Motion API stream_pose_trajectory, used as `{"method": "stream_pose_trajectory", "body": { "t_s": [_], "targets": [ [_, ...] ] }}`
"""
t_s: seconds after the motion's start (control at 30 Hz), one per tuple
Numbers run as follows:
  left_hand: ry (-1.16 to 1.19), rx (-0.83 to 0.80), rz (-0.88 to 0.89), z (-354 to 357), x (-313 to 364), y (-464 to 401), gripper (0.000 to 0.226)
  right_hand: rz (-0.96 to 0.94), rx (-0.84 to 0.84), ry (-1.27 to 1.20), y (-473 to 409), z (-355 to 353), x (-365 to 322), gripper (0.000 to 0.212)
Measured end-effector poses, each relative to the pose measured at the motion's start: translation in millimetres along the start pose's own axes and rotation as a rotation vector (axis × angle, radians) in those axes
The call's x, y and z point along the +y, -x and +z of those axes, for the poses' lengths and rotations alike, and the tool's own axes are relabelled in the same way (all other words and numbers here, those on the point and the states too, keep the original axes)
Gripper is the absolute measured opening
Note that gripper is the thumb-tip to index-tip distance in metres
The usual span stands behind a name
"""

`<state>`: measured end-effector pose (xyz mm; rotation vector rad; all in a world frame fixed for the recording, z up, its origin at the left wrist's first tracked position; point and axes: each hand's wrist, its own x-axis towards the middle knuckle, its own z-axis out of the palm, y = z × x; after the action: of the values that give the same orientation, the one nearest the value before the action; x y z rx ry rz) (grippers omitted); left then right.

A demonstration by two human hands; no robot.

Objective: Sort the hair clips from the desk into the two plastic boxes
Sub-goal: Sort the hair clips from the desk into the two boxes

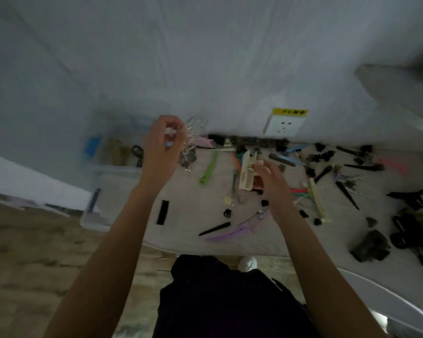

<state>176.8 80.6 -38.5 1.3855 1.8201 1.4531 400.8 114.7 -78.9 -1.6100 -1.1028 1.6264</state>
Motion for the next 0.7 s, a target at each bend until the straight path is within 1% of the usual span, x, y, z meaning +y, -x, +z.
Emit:
{"method": "stream_pose_trajectory", "body": {
  "t_s": [0.07,0.17,0.23,0.33,0.43,0.53,0.63,0.67,0.7],
  "targets": [
    [-0.230,0.087,-0.092,-46.3,-24.7,-0.7,0.010,-0.037,-0.087,0.012,2.7,35.5,-5.8,0.023],
    [-0.489,0.160,-0.246,-111.5,-60.1,-6.6,0.019,-0.106,-0.208,0.011,12.4,97.2,-20.3,0.027],
    [-0.583,0.126,-0.342,-135.7,-75.3,-14.8,0.021,-0.127,-0.246,0.006,16.2,131.2,-31.3,0.030],
    [-0.617,-0.024,-0.353,-151.5,-96.0,-28.7,0.024,-0.198,-0.258,0.041,13.8,174.6,-47.1,0.034],
    [-0.659,-0.239,-0.322,-157.4,-116.2,-37.0,0.029,-0.276,-0.226,0.208,4.1,211.7,-56.7,0.034],
    [-0.742,-0.358,-0.325,-161.2,-129.0,-39.4,0.032,-0.394,-0.173,0.445,-3.9,241.0,-61.6,0.033],
    [-0.778,-0.370,-0.256,-165.3,-134.3,-37.3,0.029,-0.552,-0.092,0.886,-8.1,260.1,-62.7,0.027],
    [-0.762,-0.339,-0.225,-167.4,-135.9,-36.7,0.028,-0.604,-0.056,1.003,-7.6,264.6,-63.6,0.025],
    [-0.737,-0.291,-0.200,-169.2,-135.3,-36.3,0.027,-0.647,-0.026,1.067,-7.0,267.0,-64.3,0.024]
  ]
}}
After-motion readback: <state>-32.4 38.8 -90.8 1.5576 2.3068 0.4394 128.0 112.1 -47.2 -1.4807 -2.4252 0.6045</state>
